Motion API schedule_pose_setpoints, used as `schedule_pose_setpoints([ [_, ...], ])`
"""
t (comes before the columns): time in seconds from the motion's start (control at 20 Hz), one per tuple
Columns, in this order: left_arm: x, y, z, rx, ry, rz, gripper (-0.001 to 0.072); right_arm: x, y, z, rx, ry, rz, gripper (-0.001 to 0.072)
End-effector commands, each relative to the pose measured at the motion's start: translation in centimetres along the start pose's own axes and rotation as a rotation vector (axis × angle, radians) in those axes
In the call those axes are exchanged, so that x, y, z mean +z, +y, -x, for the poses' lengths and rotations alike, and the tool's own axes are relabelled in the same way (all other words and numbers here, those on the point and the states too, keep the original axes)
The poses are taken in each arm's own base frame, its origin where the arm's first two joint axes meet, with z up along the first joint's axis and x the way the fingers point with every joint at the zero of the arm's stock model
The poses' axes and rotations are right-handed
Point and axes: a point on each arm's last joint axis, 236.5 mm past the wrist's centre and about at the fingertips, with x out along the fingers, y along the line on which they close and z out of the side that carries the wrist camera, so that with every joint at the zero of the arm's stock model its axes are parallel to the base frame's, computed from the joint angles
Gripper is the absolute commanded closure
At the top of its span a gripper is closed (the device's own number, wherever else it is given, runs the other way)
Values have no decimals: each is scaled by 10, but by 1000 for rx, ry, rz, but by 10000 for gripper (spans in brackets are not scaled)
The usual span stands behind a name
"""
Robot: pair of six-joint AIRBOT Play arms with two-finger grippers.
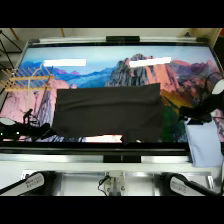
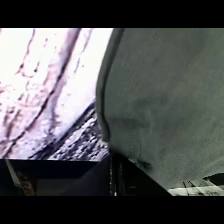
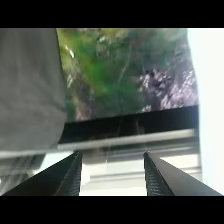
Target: Fold the shirts.
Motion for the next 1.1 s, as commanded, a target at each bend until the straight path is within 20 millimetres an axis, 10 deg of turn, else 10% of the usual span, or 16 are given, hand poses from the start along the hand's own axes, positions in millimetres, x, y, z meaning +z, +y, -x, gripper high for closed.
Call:
schedule_pose_setpoints([
  [0.0,-2,-3,0,-13,9,2,675,-40,0,-41,21,75,2,198],
  [0.2,-6,-4,0,-18,22,19,676,-55,54,-80,258,57,-10,198],
  [0.7,-9,-6,1,-24,36,21,677,-60,85,-113,401,14,-84,201],
  [0.9,-9,-6,1,-24,36,21,677,-64,88,-122,416,13,-114,349],
  [1.05,-9,-6,1,-24,35,20,677,-62,91,-121,430,6,-127,612],
])
